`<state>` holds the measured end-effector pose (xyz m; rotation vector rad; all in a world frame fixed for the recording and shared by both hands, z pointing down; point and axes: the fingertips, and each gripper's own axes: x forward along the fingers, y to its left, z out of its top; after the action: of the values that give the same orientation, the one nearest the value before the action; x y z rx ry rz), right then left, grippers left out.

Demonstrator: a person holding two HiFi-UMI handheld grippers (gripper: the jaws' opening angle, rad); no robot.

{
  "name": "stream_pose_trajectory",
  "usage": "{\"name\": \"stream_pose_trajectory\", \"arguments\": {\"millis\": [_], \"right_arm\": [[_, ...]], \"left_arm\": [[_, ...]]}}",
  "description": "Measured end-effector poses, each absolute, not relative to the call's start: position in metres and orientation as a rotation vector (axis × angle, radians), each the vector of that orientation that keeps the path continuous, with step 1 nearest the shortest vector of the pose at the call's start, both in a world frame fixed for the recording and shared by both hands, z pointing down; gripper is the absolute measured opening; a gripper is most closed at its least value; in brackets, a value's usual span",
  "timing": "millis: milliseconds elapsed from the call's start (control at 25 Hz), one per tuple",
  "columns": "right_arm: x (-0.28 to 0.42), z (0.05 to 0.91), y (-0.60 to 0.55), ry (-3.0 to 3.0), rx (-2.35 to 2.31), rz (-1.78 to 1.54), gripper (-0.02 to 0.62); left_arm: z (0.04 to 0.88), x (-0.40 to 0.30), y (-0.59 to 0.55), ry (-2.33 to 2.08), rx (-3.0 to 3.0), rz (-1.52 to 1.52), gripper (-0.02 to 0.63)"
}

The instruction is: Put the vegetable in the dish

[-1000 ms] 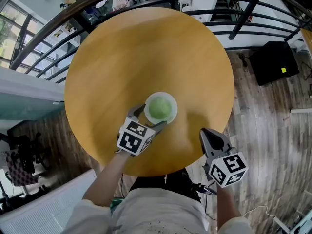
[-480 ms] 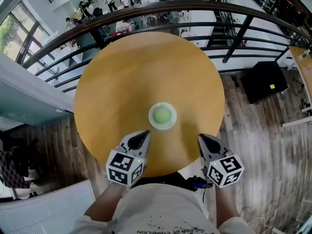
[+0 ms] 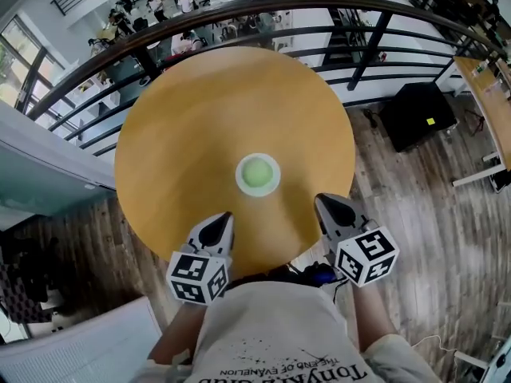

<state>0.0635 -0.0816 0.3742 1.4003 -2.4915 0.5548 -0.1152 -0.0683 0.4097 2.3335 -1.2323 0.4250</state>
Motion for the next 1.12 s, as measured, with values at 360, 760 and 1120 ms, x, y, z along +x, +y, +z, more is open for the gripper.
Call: {"name": "stream_pose_trajectory", "arguments": {"millis": [360, 760, 1120], "right_arm": [[0.0625, 0.3698, -0.0782, -2.467, 1.396, 0.531, 0.025], [0.0605, 0.3696, -0.0754, -2.469, 1.399, 0.552, 0.025], [0.0576, 0.3728, -0.0722, -2.474, 1.377, 0.555, 0.025]], "left_arm": [[0.4, -0.1088, -0.0711, -1.219, 2.386, 0.449, 0.023], [0.4004, -0.1086, -0.0657, -1.19, 2.395, 0.473, 0.023], [0.4033, -0.1102, -0.0633, -1.192, 2.388, 0.494, 0.023]]}}
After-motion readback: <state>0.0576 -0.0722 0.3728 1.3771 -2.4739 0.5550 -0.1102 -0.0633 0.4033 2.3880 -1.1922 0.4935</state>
